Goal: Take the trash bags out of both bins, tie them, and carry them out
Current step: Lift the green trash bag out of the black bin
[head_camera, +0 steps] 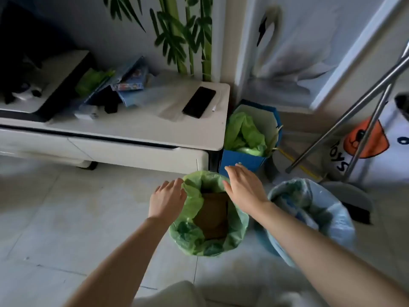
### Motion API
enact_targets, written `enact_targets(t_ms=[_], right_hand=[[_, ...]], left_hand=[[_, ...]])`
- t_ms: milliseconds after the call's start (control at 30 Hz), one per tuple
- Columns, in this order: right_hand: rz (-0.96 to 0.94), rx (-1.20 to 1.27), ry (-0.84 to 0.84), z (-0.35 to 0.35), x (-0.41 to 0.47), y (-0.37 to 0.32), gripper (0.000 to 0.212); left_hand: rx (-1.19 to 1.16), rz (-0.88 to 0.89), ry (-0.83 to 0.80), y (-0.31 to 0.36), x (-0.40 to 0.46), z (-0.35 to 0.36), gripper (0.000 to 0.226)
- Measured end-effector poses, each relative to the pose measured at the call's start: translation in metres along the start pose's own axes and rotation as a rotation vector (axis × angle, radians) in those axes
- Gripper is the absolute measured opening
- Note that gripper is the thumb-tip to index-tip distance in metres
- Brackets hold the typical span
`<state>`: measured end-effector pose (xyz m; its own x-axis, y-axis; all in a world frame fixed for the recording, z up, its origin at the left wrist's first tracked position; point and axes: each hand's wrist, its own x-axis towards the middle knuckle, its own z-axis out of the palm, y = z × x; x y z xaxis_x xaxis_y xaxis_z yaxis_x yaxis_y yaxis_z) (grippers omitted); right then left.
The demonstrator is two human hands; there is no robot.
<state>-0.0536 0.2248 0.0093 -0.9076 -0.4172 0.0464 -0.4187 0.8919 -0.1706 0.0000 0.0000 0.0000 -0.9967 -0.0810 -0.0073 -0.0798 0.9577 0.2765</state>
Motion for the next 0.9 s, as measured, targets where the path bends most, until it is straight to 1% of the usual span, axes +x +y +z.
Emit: enact_targets(t_ms=[33, 100, 167, 233, 267, 300, 367, 433, 533, 600, 667, 733, 800, 900], right_hand=[[-0.007, -0.027, 0.015, 0.011, 0.000, 0.002, 0.043], [-0.014, -0.055, -0.008, 0.027, -0.001, 0.006, 0.042], [0.005, -0.076, -0.096, 0.037, -0.006, 0.009, 0.042], [0.041, -0.070, -0.139, 0.045, -0.015, 0.011, 0.044], [0.081, -0.052, -0.170, 0.046, -0.020, 0.011, 0.045], [0.129, -0.029, -0.209, 0.046, -0.025, 0.012, 0.046], [0.206, 0.033, -0.282, 0.047, -0.034, 0.013, 0.049], [0.278, 0.169, -0.293, 0.048, -0.045, 0.011, 0.053], [0.411, 0.427, -0.251, 0.058, -0.057, 0.009, 0.057], [0.533, 0.548, -0.234, 0.070, -0.064, 0.008, 0.056], [0.689, 0.713, -0.219, 0.077, -0.069, 0.008, 0.047], [0.860, 0.849, -0.240, 0.086, -0.074, 0.008, 0.040], [0.998, 0.953, -0.292, 0.098, -0.081, 0.009, 0.040], [1.150, 1.144, -0.352, 0.117, -0.086, 0.013, 0.044]], left_hand=[[0.033, 0.037, 0.018, -0.004, 0.002, 0.009, 0.024], [0.078, 0.085, 0.051, -0.011, 0.007, 0.026, 0.028], [0.058, 0.025, -0.013, -0.016, 0.008, 0.034, 0.039], [0.003, -0.084, -0.148, -0.022, 0.003, 0.042, 0.056], [-0.040, -0.153, -0.219, -0.024, -0.001, 0.043, 0.061], [-0.088, -0.207, -0.251, -0.026, -0.004, 0.046, 0.062], [-0.184, -0.299, -0.283, -0.030, -0.011, 0.050, 0.055], [-0.274, -0.384, -0.304, -0.032, -0.018, 0.054, 0.053], [-0.525, -0.599, -0.301, -0.040, -0.032, 0.063, 0.062], [-0.662, -0.710, -0.294, -0.047, -0.043, 0.072, 0.066], [-0.761, -0.769, -0.296, -0.050, -0.052, 0.082, 0.064], [-0.880, -0.810, -0.290, -0.049, -0.060, 0.088, 0.062], [-1.015, -0.862, -0.313, -0.051, -0.068, 0.096, 0.062], [-1.141, -0.921, -0.417, -0.055, -0.077, 0.108, 0.053]])
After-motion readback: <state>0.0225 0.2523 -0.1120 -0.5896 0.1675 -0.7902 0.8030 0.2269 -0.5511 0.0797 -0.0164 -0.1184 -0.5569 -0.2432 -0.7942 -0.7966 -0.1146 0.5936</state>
